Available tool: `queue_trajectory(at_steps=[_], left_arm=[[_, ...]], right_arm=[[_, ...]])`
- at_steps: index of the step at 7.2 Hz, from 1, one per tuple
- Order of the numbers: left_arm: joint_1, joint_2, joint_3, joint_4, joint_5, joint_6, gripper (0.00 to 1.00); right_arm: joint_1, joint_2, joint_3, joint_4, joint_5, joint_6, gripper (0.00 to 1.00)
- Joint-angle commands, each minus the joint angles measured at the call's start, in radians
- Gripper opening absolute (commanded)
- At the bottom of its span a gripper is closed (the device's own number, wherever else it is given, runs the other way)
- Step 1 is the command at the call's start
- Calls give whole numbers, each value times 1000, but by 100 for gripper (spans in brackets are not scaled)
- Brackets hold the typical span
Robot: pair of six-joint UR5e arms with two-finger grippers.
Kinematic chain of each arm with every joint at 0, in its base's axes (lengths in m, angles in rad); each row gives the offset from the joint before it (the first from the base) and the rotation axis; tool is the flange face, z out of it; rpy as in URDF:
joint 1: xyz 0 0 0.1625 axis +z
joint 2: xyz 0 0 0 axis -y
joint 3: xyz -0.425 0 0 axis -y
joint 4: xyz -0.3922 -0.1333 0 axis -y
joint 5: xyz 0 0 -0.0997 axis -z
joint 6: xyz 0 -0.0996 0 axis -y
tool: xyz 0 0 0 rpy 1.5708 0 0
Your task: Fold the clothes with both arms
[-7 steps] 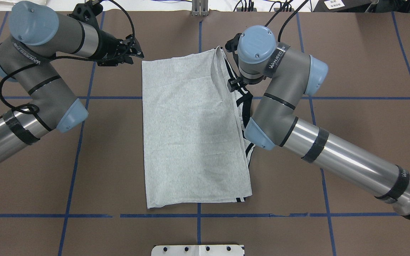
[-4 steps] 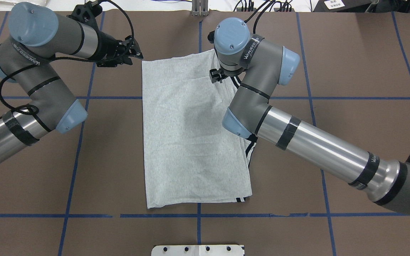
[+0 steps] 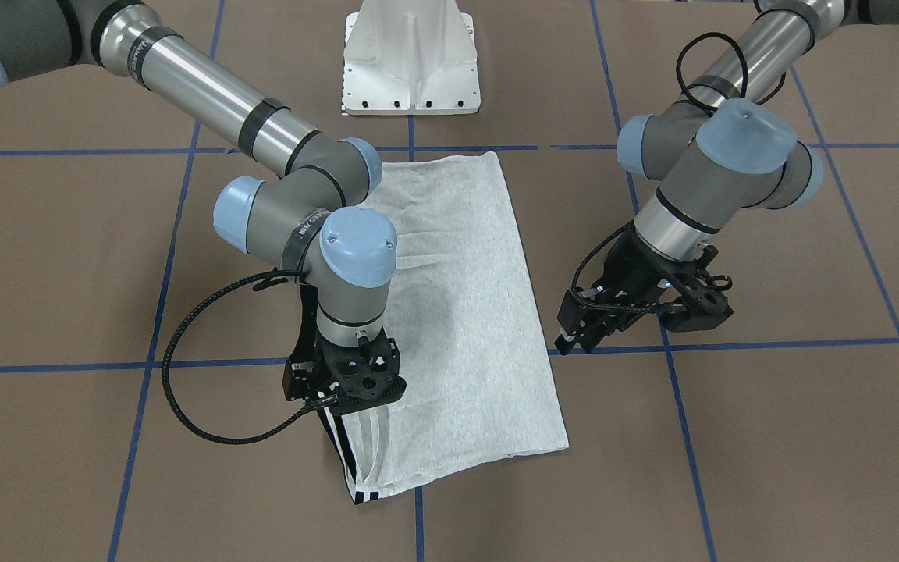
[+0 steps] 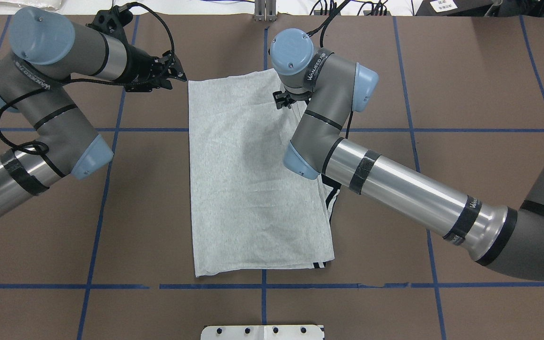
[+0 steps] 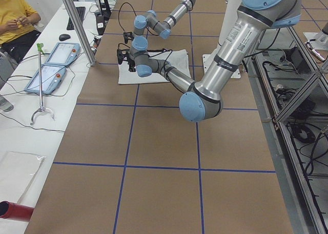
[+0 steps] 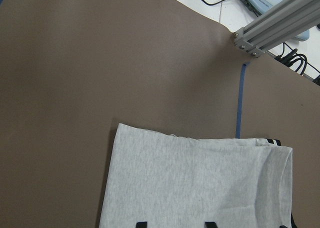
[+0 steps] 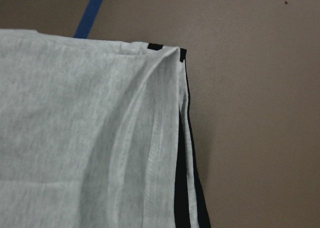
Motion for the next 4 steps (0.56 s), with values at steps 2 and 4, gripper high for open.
queue_trajectory(at_steps=[2,4], left_arm=[[0,5,-3,-2,-8,2,49],[0,5,-9,-1,-8,2,49]], right_arm=[[59,-70,-24,62,6,-52,100],[107,-66,16,72,99,-77,100]])
